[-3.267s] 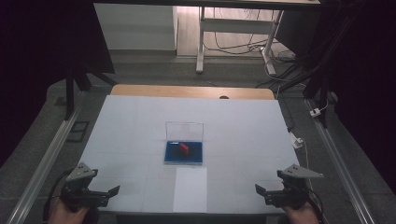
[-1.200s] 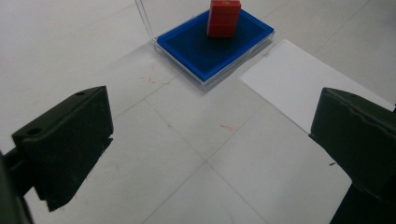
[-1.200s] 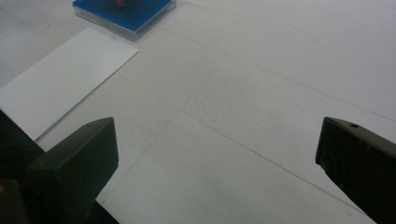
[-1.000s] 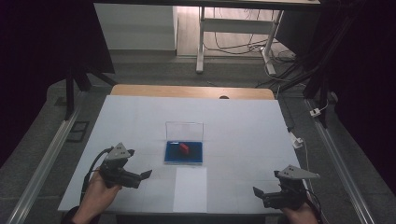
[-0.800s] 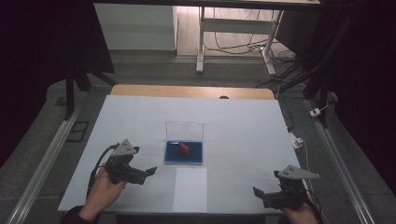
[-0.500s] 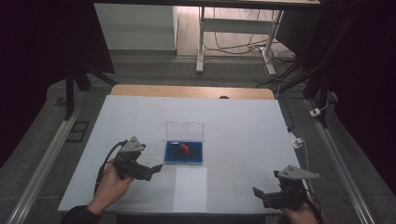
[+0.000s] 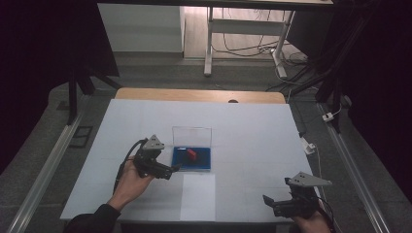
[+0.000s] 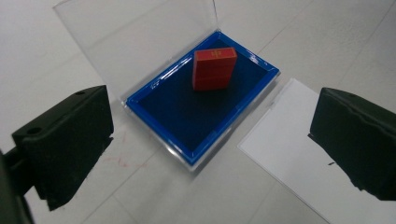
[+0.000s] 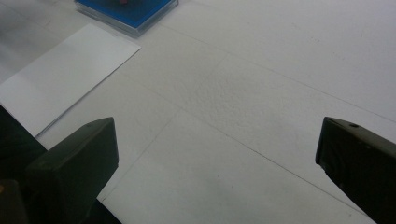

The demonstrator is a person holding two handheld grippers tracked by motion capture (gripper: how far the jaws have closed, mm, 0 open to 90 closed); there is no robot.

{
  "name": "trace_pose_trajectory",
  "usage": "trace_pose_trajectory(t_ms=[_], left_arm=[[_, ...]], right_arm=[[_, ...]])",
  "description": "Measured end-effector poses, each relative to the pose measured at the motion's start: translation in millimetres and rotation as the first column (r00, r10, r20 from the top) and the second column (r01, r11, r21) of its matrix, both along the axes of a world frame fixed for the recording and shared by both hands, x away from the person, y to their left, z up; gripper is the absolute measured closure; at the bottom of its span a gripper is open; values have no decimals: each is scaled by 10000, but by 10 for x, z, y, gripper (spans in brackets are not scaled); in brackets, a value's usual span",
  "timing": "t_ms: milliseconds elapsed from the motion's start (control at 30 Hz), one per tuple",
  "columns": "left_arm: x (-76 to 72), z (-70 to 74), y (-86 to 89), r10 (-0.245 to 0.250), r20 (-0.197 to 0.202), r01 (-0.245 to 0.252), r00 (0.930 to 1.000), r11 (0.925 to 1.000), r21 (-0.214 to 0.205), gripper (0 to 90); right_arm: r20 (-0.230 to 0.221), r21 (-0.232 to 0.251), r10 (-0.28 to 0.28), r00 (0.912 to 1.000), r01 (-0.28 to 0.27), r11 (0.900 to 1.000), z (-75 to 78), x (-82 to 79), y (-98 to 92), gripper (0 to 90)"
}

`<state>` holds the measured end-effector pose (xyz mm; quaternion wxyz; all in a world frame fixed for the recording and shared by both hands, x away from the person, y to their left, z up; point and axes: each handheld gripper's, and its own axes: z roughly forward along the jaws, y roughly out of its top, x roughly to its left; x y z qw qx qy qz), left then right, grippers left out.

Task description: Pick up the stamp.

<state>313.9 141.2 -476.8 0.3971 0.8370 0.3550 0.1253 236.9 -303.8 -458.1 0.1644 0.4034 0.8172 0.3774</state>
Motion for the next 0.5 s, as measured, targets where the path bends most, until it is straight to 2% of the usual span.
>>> trace_pose_trajectory(t_ms=[233,367,500], left_arm=[[144,-63,-167,-353,-157,356,9993,9992,195,1],[221,-99,-271,-372,-77,375,9993,9981,488,1],[320,-176,-404,-520,-183,533,9985,9956,776,0]], right_arm=[[18,-9,15,10000,-15,10000,-3,0,3,0],[14,-14,17,10000,-16,10000,-3,0,3,0],[14,-18,21,10000,-21,10000,-3,1,3,0]])
